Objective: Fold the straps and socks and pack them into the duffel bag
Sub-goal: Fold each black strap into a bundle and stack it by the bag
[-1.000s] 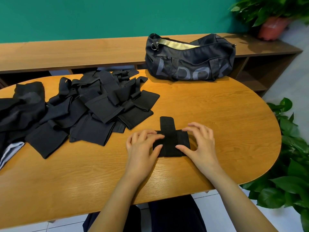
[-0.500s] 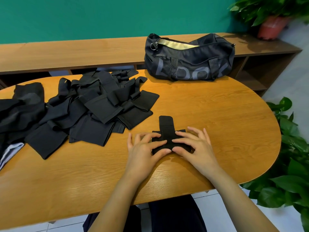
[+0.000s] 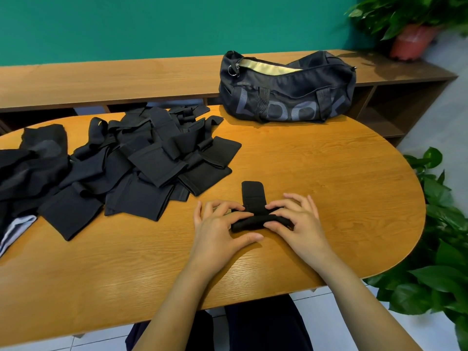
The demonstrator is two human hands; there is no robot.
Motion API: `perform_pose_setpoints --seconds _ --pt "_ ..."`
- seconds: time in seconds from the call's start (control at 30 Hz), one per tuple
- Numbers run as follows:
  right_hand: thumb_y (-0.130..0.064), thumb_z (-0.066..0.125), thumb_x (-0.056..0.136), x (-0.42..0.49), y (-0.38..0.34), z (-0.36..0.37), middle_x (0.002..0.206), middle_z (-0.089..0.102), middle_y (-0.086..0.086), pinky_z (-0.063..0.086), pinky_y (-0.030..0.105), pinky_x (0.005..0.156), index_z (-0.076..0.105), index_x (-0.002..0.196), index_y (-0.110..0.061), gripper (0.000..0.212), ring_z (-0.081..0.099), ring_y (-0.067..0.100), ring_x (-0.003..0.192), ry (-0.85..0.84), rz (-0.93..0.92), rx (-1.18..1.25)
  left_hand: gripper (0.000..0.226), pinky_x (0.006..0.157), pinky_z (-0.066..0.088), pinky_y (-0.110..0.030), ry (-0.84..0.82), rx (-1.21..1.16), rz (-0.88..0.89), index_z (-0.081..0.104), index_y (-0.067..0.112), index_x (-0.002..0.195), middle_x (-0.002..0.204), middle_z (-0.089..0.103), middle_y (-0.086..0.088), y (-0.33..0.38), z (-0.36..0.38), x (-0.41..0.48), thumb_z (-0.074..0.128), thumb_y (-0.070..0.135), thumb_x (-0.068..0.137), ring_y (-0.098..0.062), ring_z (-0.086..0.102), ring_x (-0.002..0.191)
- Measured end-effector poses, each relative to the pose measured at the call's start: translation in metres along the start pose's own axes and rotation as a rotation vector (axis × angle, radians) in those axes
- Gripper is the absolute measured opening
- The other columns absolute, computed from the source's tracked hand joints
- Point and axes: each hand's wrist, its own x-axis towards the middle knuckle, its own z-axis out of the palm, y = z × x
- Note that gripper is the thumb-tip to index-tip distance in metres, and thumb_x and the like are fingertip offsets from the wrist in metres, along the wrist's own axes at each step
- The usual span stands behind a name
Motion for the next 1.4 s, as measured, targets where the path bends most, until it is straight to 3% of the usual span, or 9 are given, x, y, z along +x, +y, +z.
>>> perform_pose_setpoints --seconds 0.13,0.27,0.4,0.5,0.77,0.97,1.17,1.27,1.4 --pt "-0.067 0.045 0.078 0.0006 -0.002 -0.0008 0.106 0.054 -0.043 0.001 0.043 0.119 0.069 0.096 -0.042 0.039 0.033 -0.003 0.126 -0.01 0.015 0.019 0.042 0.116 0.005 -0.049 0.007 -0.012 -0.005 0.07 0.042 0.107 0.115 0.053 0.026 -0.0006 0.0003 0.0003 0.056 0.067 0.076 -0.003 0.035 0.118" --pt "-0.068 0.048 0.076 0.0005 -0.0018 -0.001 0.105 0.056 -0.041 0.001 0.043 0.12 0.064 0.1 -0.05 0.034 0.038 -0.005 0.125 0.0 0.025 0.07 0.048 0.115 0.008 -0.046 0.018 -0.046 -0.031 0.073 0.038 0.101 0.111 0.054 0.028 0.0002 0.0008 0.0022 0.044 0.068 0.079 -0.002 0.037 0.115" --pt "-0.073 0.058 0.067 -0.0009 0.0004 -0.0011 0.115 0.061 -0.024 0.001 0.043 0.12 0.065 0.1 -0.051 0.041 0.035 -0.009 0.128 0.014 0.056 0.08 0.055 0.114 0.01 -0.044 0.033 -0.075 -0.055 0.075 0.033 0.1 0.109 0.057 0.027 0.0002 0.0005 0.0022 0.039 0.069 0.081 -0.002 0.038 0.114" --pt "-0.074 0.06 0.068 -0.0011 -0.0014 -0.0021 0.111 0.06 -0.034 0.002 0.044 0.12 0.064 0.104 -0.05 0.044 0.035 -0.007 0.127 -0.006 0.031 0.043 0.058 0.114 0.011 -0.045 0.043 -0.089 -0.067 0.075 0.03 0.1 0.106 0.059 0.027 0.0005 0.0001 0.0018 0.036 0.07 0.081 -0.004 0.041 0.113" --pt "-0.049 0.068 0.074 0.0005 -0.0022 -0.0031 0.11 0.049 -0.031 0.002 0.041 0.121 0.067 0.098 -0.044 0.024 0.031 -0.025 0.116 0.004 0.093 0.109 0.028 0.115 0.009 -0.047 0.029 -0.056 -0.025 0.071 0.038 0.105 0.113 0.06 0.03 -0.0016 0.0008 0.0011 0.064 0.05 0.081 -0.001 0.039 0.118" --pt "-0.064 0.058 0.069 0.0002 -0.0041 -0.0016 0.105 0.054 -0.043 0.007 0.046 0.119 0.068 0.101 -0.044 0.039 0.039 -0.003 0.119 0.015 0.036 0.035 0.034 0.115 0.008 -0.043 0.033 -0.082 -0.052 0.071 0.037 0.108 0.108 0.063 0.029 -0.0013 0.0002 0.0015 0.055 0.053 0.083 -0.001 0.041 0.115" --pt "-0.057 0.056 0.074 -0.0007 -0.0019 -0.0004 0.102 0.054 -0.013 0.009 0.038 0.121 0.066 0.116 -0.034 0.049 0.038 -0.012 0.112 0.087 0.142 0.107 0.012 0.116 0.011 -0.042 0.098 -0.118 -0.129 0.072 0.027 0.095 0.086 0.054 0.021 -0.0001 -0.0002 -0.0001 0.065 0.035 0.089 -0.001 0.043 0.1" --pt "-0.061 0.055 0.076 -0.0001 -0.0041 -0.0017 0.102 0.061 -0.014 0.015 0.036 0.119 0.048 0.131 -0.043 0.058 0.039 -0.018 0.109 0.082 0.134 0.135 0.022 0.116 0.014 -0.045 0.113 -0.092 -0.149 0.065 0.029 0.111 0.084 0.055 0.02 -0.0001 0.0 0.0003 0.063 0.036 0.09 -0.002 0.048 0.098" --pt "-0.072 0.049 0.073 0.0004 -0.0028 -0.0002 0.087 0.067 -0.015 0.022 0.027 0.103 0.029 0.144 -0.041 0.08 0.046 0.009 0.116 0.078 0.168 0.089 0.058 0.115 0.013 -0.034 0.12 -0.106 -0.192 0.038 0.033 0.14 0.08 0.06 0.015 -0.0006 0.0007 0.0009 0.064 0.041 0.088 -0.002 0.052 0.099"
